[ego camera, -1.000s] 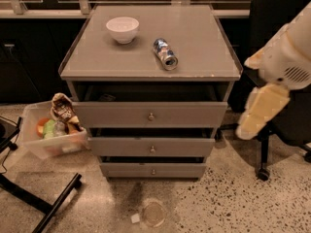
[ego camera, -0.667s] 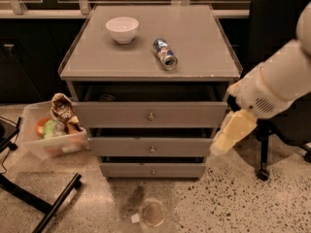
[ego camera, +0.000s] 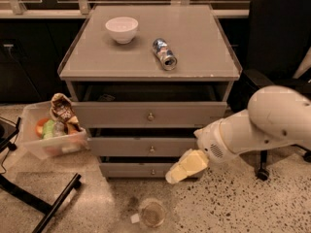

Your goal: Open bottom drawer

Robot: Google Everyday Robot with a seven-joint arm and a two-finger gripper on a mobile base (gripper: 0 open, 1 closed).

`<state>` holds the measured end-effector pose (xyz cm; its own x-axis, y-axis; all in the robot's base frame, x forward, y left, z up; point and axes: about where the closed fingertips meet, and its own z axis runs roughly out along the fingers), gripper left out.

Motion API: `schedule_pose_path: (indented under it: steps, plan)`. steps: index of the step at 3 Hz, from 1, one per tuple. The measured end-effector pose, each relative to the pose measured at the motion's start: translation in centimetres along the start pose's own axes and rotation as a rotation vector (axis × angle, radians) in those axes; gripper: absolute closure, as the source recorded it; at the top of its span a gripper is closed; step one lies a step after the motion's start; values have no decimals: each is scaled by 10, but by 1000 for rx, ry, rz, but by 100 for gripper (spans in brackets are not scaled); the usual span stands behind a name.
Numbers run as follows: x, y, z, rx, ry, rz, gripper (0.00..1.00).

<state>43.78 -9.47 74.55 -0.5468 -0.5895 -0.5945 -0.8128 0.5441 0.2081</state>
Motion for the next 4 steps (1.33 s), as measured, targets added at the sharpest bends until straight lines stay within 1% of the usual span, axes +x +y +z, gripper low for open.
schedule_pose_path:
  steps: [1, 2, 3, 4]
  plan:
    - [-13, -10, 6, 50, -48, -3, 0]
    - [-13, -11, 6, 51, -48, -3, 0]
    - [-10, -16, 16, 52, -53, 32, 0]
    - [29, -35, 61, 65, -45, 111, 0]
